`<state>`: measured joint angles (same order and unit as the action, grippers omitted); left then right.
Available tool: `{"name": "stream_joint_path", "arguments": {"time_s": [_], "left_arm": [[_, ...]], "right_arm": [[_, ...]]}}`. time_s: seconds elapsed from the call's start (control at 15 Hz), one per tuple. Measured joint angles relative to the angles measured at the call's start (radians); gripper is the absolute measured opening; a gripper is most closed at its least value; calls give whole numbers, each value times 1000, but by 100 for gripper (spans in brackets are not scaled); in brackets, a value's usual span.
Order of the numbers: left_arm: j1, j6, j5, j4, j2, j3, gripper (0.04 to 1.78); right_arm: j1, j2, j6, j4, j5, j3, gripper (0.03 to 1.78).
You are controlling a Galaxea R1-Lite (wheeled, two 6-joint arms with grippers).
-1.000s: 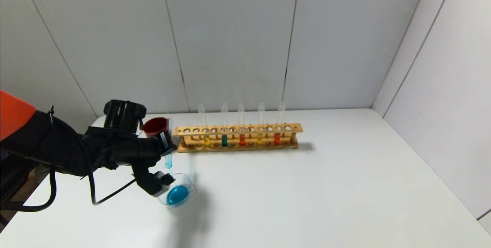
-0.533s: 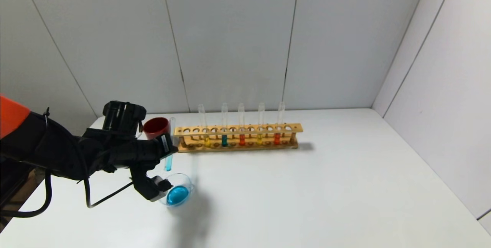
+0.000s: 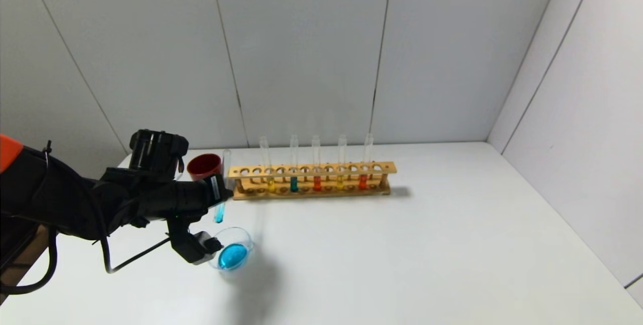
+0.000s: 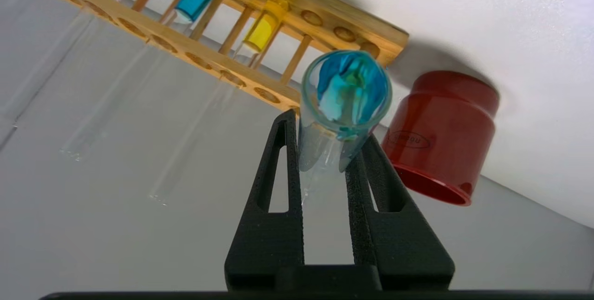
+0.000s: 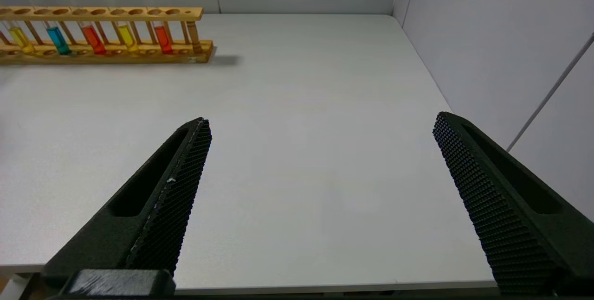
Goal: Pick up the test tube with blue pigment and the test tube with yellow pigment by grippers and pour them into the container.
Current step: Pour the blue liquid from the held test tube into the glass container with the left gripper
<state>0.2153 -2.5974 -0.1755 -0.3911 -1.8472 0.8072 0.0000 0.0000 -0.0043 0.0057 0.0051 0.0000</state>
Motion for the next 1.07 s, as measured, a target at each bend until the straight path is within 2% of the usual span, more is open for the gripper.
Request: {"name": "stream_joint_path", "arguments": {"time_s": [1.07], "left_arm": [[21, -90, 15, -41, 50, -22, 32]], "right_arm": [[1, 0, 0, 0, 0, 0, 175]]}}
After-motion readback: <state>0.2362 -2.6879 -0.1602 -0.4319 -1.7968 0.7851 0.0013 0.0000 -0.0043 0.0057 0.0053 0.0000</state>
